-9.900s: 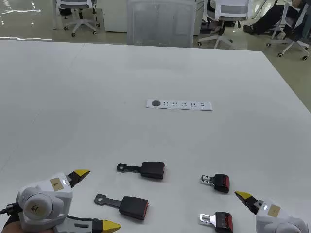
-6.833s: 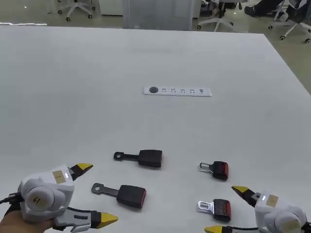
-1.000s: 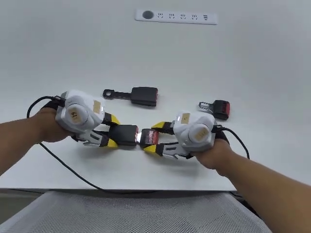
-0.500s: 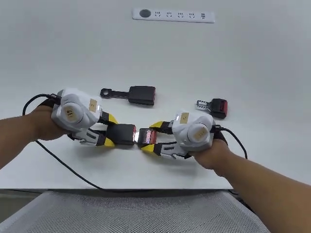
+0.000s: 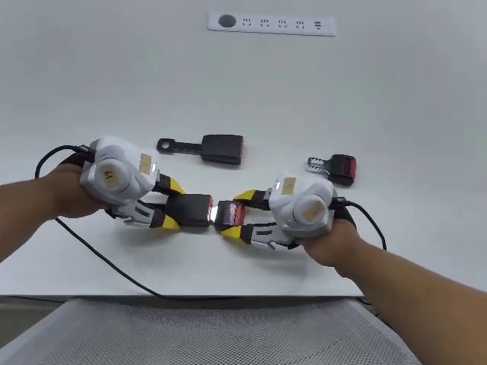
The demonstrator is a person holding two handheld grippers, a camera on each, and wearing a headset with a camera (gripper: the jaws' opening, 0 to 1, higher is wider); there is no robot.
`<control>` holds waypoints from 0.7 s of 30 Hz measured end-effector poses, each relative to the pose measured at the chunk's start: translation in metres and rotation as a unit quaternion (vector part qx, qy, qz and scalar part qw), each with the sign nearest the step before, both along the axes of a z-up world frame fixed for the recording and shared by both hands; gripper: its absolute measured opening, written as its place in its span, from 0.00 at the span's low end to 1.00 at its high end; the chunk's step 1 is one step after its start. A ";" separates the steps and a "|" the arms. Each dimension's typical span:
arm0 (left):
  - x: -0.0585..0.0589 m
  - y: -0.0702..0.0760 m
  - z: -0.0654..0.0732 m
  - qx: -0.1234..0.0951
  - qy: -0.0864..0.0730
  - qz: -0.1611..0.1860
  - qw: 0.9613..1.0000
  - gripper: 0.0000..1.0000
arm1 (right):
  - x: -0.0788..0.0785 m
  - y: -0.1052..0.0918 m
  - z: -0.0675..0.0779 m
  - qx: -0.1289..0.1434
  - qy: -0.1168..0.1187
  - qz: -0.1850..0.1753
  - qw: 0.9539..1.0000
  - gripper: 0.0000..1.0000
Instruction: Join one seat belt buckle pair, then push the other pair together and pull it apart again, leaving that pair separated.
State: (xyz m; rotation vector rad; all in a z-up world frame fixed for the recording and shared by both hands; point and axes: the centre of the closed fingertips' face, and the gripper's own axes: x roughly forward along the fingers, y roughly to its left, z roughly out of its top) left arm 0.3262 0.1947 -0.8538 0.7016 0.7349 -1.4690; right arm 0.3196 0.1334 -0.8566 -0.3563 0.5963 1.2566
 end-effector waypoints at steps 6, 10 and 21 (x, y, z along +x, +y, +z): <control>0.000 0.001 0.000 -0.003 0.002 0.001 1.000 0.32 | 0.000 0.000 0.000 0.003 0.000 -0.002 1.000 0.34; 0.000 0.000 0.000 -0.001 0.001 0.001 1.000 0.32 | 0.000 0.000 0.000 0.003 0.000 -0.005 1.000 0.34; -0.013 0.002 0.000 0.033 0.019 0.023 0.999 0.44 | -0.002 0.005 0.003 -0.023 0.004 -0.012 1.000 0.37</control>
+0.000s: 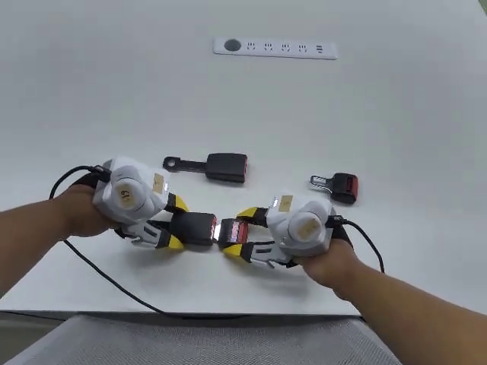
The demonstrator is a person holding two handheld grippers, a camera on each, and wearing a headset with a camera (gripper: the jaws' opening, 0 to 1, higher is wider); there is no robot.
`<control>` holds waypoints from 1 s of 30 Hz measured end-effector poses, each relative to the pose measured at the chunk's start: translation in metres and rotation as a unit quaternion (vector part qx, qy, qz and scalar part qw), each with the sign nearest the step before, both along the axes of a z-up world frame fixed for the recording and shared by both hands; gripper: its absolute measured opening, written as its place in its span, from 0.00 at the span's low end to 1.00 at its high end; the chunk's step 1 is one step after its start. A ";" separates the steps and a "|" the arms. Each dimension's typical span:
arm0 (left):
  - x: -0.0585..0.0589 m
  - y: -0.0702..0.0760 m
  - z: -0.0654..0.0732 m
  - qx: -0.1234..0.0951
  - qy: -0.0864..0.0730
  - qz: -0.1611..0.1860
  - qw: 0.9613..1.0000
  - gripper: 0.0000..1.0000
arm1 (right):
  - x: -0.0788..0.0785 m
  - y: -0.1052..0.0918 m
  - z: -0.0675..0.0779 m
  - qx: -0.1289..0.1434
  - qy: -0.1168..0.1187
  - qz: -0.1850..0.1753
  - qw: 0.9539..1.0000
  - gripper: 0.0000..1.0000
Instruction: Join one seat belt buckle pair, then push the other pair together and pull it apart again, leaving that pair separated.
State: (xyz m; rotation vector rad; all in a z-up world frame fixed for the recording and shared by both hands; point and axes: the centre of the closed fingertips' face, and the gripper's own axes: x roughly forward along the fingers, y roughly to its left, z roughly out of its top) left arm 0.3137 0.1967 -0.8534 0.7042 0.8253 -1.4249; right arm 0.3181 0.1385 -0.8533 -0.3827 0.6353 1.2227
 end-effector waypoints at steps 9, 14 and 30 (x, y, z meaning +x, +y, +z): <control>0.008 -0.006 0.043 -0.055 -0.029 0.086 0.994 0.67 | 0.006 -0.013 0.046 0.071 0.013 -0.088 0.994 0.81; 0.015 -0.014 0.071 -0.080 -0.054 0.101 0.990 0.76 | 0.009 -0.041 0.070 0.079 -0.006 -0.110 0.991 0.94; 0.025 -0.006 0.118 -0.067 -0.104 0.147 0.981 0.83 | 0.022 -0.115 0.095 0.073 -0.044 -0.135 0.987 1.00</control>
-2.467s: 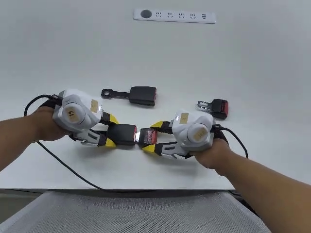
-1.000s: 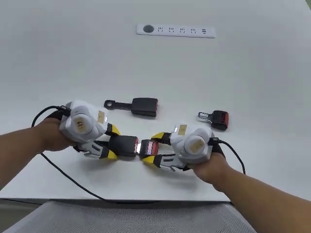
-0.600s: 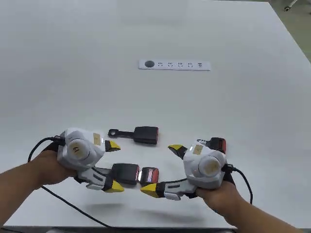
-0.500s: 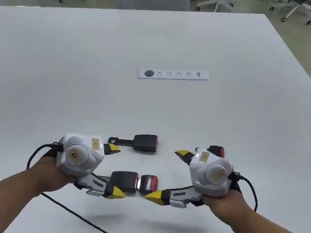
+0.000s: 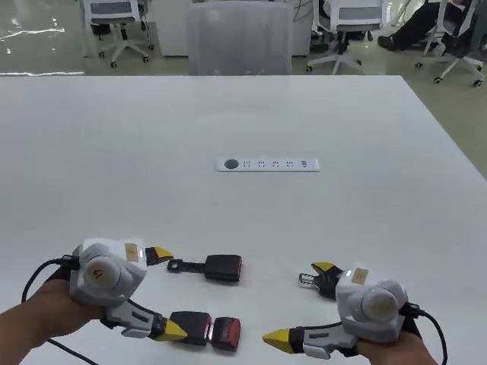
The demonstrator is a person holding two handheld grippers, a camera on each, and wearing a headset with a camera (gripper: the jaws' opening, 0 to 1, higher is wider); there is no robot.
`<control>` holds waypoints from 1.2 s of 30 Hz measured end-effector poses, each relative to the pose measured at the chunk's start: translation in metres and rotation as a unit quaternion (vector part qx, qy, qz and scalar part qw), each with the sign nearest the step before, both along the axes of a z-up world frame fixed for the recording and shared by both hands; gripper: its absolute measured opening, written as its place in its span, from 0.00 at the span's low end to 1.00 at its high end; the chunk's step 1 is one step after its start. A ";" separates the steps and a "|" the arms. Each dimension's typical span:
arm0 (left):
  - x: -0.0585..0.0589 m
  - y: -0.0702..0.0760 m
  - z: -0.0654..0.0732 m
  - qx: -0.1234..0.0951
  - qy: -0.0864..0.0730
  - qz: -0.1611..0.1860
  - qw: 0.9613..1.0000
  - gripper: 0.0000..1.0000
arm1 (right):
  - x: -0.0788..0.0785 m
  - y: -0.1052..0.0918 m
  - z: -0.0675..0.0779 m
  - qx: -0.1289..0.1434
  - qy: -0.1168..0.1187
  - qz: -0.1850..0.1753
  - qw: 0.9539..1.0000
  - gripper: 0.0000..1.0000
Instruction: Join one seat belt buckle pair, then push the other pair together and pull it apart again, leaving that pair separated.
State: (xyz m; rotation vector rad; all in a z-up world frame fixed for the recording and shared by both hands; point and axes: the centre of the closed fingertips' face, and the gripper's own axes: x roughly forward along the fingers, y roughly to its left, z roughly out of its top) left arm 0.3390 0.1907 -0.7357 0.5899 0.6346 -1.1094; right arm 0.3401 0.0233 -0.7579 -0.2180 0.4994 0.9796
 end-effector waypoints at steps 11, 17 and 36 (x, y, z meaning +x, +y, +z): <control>0.029 -0.005 0.014 0.013 -0.018 -0.009 1.000 0.84 | 0.014 -0.037 -0.012 -0.022 0.001 -0.006 1.000 0.97; 0.055 -0.012 -0.010 0.020 -0.011 -0.044 0.999 0.81 | 0.026 -0.053 -0.026 -0.039 -0.001 -0.011 0.999 0.96; 0.111 -0.051 -0.090 -0.002 0.043 -0.102 0.994 0.75 | 0.068 -0.076 -0.085 -0.074 0.057 0.009 0.996 0.86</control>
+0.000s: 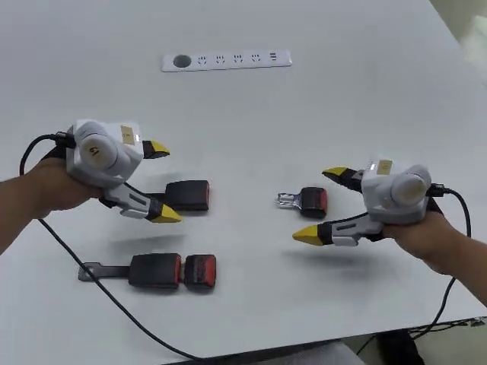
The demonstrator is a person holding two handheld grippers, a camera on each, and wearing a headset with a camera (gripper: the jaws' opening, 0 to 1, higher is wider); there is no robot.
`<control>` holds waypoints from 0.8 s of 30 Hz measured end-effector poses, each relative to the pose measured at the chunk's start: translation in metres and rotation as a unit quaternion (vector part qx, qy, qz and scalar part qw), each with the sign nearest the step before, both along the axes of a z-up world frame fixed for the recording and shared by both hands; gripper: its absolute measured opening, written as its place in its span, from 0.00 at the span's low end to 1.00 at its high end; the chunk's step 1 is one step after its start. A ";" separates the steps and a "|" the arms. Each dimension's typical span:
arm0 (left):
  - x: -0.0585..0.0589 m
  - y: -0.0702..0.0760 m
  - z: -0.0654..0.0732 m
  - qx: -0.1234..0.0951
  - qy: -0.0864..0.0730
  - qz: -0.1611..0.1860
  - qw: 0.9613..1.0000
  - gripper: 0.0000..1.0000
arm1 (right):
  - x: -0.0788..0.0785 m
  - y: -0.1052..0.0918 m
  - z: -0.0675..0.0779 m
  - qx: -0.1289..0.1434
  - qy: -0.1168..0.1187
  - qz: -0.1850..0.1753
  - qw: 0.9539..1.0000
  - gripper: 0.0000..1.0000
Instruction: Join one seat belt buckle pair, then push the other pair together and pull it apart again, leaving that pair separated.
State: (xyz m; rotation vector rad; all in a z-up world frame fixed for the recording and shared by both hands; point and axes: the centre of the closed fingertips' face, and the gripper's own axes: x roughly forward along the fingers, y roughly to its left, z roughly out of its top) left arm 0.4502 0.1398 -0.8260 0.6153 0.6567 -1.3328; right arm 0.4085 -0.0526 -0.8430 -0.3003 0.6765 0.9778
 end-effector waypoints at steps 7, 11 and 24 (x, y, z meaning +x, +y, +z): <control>-0.004 -0.002 -0.024 -0.001 0.027 -0.017 0.999 0.68 | -0.001 -0.006 -0.013 -0.011 0.017 0.022 1.000 0.81; -0.003 0.001 -0.028 0.001 0.039 -0.018 0.999 0.62 | -0.001 -0.008 -0.014 -0.017 0.017 0.039 0.999 0.74; -0.003 0.000 -0.026 0.000 0.027 -0.054 0.998 0.36 | -0.004 -0.007 -0.006 -0.034 0.014 0.082 0.996 0.54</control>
